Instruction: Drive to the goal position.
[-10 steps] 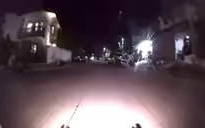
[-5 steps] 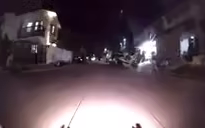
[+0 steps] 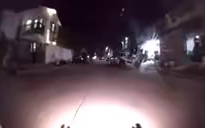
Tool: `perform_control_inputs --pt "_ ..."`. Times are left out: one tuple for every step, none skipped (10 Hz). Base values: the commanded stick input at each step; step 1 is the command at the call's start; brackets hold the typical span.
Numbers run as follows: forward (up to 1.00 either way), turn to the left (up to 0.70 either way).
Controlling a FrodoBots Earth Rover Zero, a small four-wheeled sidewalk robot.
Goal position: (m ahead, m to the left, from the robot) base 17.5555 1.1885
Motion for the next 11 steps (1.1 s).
perform_control_inputs --pt "0.85 0.0" --pt "0.85 0.0" --pt "0.85 0.0" --pt "0.85 0.0" --pt "0.85 0.0" --pt "0.85 0.0" --pt "0.85 0.0" --pt "0.85 0.0" --pt "0.85 0.0" --pt "0.85 0.0" --pt "0.85 0.0"
